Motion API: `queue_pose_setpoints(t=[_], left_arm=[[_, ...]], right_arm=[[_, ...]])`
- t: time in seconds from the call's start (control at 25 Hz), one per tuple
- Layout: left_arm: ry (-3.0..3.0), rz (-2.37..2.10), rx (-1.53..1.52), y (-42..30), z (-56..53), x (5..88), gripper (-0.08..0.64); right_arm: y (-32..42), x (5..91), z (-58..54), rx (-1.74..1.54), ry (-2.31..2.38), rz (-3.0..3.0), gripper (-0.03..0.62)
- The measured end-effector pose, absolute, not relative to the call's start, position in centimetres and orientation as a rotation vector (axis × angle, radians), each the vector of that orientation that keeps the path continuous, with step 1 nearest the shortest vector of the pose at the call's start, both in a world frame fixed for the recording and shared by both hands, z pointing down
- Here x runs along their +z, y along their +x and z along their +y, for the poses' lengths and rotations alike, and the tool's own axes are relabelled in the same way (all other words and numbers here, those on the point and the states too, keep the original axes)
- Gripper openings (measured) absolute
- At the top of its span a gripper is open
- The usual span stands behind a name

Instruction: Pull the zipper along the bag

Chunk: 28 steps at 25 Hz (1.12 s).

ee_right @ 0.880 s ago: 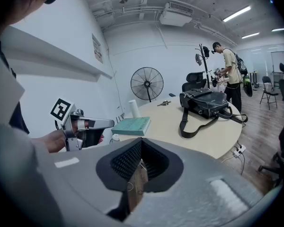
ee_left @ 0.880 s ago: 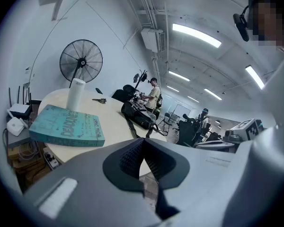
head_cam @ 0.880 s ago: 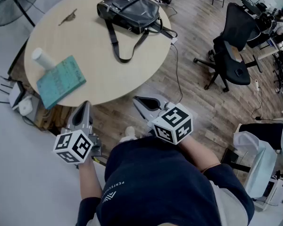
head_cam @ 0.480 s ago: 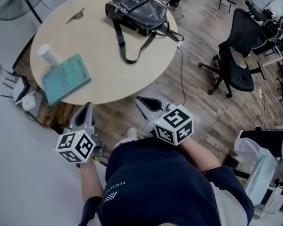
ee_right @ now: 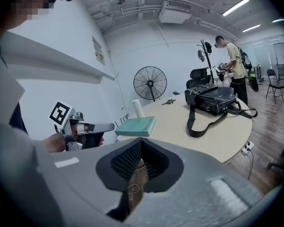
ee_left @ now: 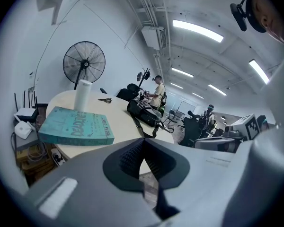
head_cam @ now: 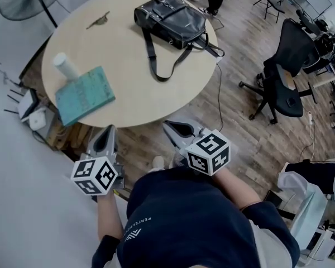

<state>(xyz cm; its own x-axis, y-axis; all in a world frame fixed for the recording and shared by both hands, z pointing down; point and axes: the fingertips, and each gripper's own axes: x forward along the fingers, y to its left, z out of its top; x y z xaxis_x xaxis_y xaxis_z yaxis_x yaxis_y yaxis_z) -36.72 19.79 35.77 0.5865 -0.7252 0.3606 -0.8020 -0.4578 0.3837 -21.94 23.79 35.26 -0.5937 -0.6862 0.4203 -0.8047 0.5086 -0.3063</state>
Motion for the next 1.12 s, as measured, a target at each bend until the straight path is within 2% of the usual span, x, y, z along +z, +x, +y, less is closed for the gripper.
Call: queue_pose_setpoints(t=[0.44,1.0,1.04,1.12], left_arm=[[2.297,-1.187,0.225,-34.5,17.8,36.7,0.017],[2.328,-1.147,0.270,-23.7,10.5,36.0,0.017],[2.324,-1.152,0.283,-23.0,10.0,36.1,0.017],[2.321,-1.155,0.299,-21.6,9.2,36.1,0.017]], right_arm=[[-20.7,35.7,21.2,0.708,1.272,-2.530,0.003],[-12.1,36.4,14.5,0.712,1.253,-2.524,0.006],[-11.4,36.4,13.9,0.714,1.248,-2.525,0.038],[-10.1,36.6,12.9,0.717,1.242,-2.524,0.052]])
